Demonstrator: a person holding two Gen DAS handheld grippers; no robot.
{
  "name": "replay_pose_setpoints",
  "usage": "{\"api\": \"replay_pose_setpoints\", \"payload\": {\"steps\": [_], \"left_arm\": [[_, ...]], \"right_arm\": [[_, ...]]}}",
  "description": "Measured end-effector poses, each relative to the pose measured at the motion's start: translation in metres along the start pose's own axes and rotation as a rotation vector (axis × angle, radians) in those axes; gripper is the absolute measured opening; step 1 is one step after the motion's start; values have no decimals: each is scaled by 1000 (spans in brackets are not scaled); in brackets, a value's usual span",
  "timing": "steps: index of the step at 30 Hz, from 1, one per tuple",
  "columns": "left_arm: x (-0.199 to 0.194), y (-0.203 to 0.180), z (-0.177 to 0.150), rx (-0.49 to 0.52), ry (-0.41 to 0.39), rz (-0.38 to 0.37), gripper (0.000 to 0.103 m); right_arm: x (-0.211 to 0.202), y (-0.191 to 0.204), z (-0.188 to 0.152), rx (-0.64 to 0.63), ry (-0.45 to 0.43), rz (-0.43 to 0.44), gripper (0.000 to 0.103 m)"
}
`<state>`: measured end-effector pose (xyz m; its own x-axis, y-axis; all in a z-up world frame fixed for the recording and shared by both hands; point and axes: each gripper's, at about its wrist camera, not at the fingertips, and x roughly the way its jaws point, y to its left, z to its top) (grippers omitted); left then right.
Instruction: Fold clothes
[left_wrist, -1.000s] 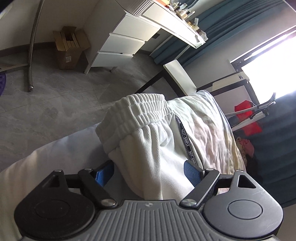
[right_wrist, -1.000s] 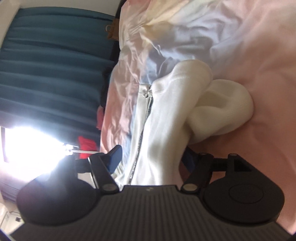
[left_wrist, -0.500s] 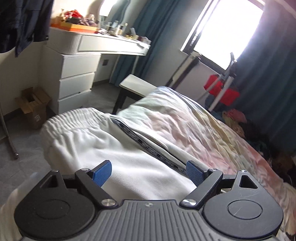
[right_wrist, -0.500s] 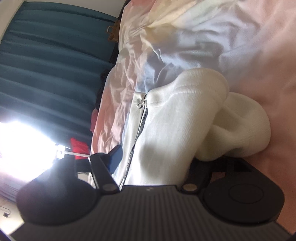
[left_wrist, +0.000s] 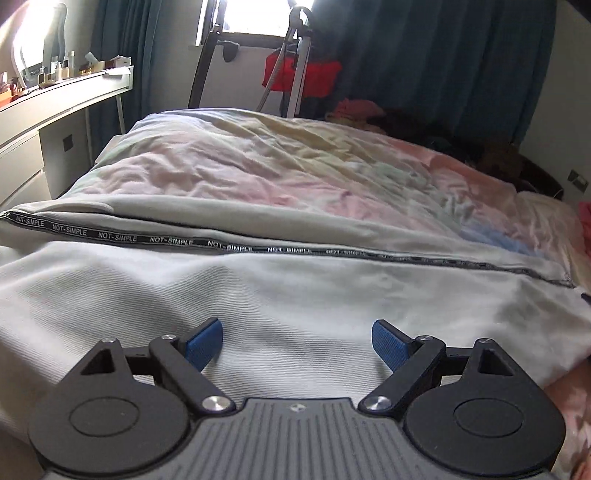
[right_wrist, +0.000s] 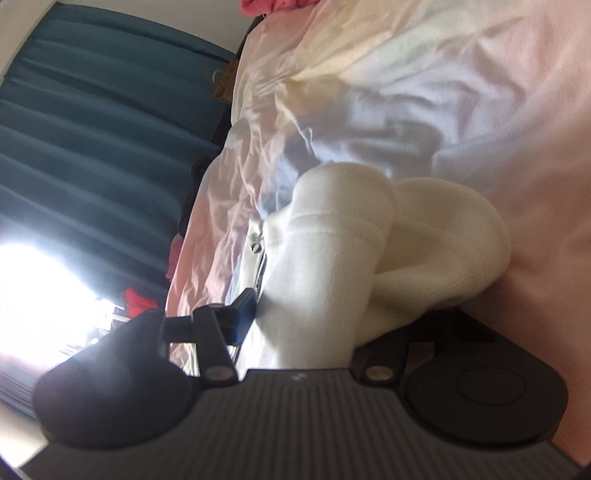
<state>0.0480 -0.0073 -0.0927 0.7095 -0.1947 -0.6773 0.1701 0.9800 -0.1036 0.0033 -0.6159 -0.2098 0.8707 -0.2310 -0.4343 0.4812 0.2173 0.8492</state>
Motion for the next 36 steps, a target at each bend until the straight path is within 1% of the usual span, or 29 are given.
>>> {"api": "replay_pose_setpoints", "payload": {"steps": [3, 5, 6, 8, 10, 11, 13, 15, 17, 19, 22, 24, 29, 33, 34, 36], "left_arm": [[13, -1, -9, 49, 42, 23, 91], [16, -2, -12, 76, 55, 36, 92], [16, -3, -13, 90, 57, 41, 93], [16, -6, -14, 115, 58, 53, 94], [15, -7, -15, 123, 58, 56, 94], [14, -6, -14, 123, 57, 55, 94], [12, -5, -12, 126, 59, 51, 94], [9, -1, -7, 112, 61, 51, 94], [4, 3, -2, 88, 56, 51, 93], [-5, 10, 4, 49, 31, 49, 93], [-20, 19, 12, 3, -10, 65, 94], [-28, 26, 17, -34, -31, 62, 94], [-40, 42, 23, -112, -62, 50, 94], [-45, 52, 23, -155, -64, 40, 94], [-46, 54, 22, -166, -64, 40, 94], [-48, 58, 21, -191, -63, 41, 94]], "right_arm": [[0, 6, -1, -50, -3, -17, 57], [-1, 13, -2, -100, -10, -33, 55], [-1, 17, -3, -131, -15, -44, 53], [-2, 27, -4, -194, -27, -69, 43], [-5, 37, -7, -227, -44, -70, 33], [-9, 45, -9, -262, -59, -66, 31], [-18, 65, -14, -350, -92, -53, 27], [-31, 95, -27, -521, -132, -40, 26], [-44, 126, -50, -711, -167, -16, 26], [-57, 155, -76, -866, -192, 20, 25], [-79, 191, -123, -1075, -222, 101, 25], [-93, 212, -157, -1216, -238, 156, 25], [-111, 228, -256, -1552, -190, 268, 25], [-107, 206, -337, -1787, -45, 327, 25], [-104, 197, -356, -1841, 9, 332, 25], [-101, 174, -394, -1941, 132, 313, 25]]}}
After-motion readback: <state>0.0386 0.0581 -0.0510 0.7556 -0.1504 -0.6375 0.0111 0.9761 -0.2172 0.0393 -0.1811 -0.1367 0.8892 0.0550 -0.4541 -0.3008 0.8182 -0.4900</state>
